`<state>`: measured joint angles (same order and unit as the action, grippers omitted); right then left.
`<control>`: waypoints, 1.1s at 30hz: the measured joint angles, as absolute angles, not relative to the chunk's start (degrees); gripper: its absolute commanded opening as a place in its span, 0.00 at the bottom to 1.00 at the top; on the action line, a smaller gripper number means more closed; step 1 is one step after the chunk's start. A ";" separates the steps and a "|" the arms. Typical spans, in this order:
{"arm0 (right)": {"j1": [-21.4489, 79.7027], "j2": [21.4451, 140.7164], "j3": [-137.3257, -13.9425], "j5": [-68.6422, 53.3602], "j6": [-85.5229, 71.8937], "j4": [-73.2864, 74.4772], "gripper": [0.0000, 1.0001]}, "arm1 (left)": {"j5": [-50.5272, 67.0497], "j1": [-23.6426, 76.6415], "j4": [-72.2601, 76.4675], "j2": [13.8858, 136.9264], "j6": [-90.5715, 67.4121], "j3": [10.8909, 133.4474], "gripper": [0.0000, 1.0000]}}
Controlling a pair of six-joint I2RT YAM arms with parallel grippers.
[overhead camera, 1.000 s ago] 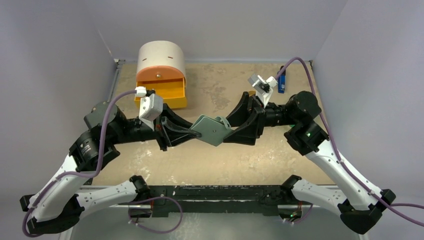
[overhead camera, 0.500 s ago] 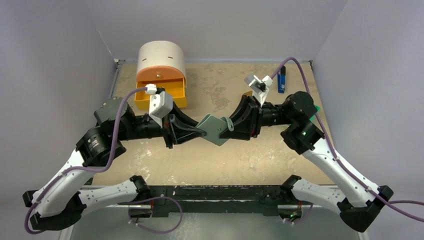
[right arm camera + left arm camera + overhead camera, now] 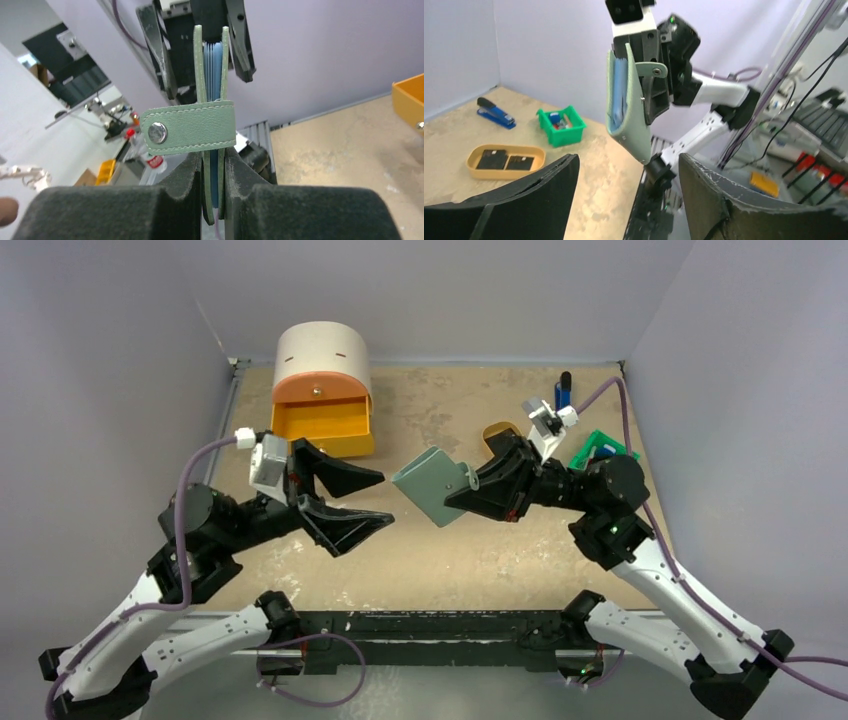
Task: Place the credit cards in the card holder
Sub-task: Close the card holder.
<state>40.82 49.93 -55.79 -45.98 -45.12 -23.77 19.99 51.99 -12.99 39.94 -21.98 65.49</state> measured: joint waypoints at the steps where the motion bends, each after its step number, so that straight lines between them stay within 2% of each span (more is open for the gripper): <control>1: 40.82 49.25 -54.41 -44.14 -46.11 -26.15 0.00 | 19.09 51.99 -10.15 38.41 -23.70 63.11 0.74; 5: 40.86 49.74 -52.45 -39.35 -49.12 -32.67 0.00 | 15.22 51.99 1.02 36.29 -30.41 56.51 0.75; 10: 40.86 52.56 -51.59 -35.20 -52.21 -38.22 0.00 | 12.45 51.99 9.50 40.73 -35.97 54.92 0.72; 17: 40.88 53.47 -50.06 -32.01 -54.94 -42.19 0.00 | 11.53 51.99 14.96 46.19 -39.55 54.92 0.59; 19: 40.91 53.30 -49.67 -31.09 -55.37 -42.85 0.00 | 11.09 51.99 15.51 46.85 -40.01 54.92 0.53; 22: 40.97 52.73 -48.97 -30.20 -55.77 -43.31 0.00 | 10.66 51.99 16.73 47.05 -41.04 54.89 0.40; 25: 40.99 52.29 -48.56 -29.39 -56.16 -44.05 0.00 | 10.61 51.99 18.52 47.16 -41.91 54.89 0.31; 27: 41.10 52.07 -48.40 -29.17 -56.42 -44.64 0.00 | 10.59 51.99 19.27 47.42 -42.48 54.85 0.31; 33: 41.25 52.01 -48.07 -28.99 -57.01 -45.63 0.00 | 10.90 51.99 21.61 48.71 -44.25 54.83 0.40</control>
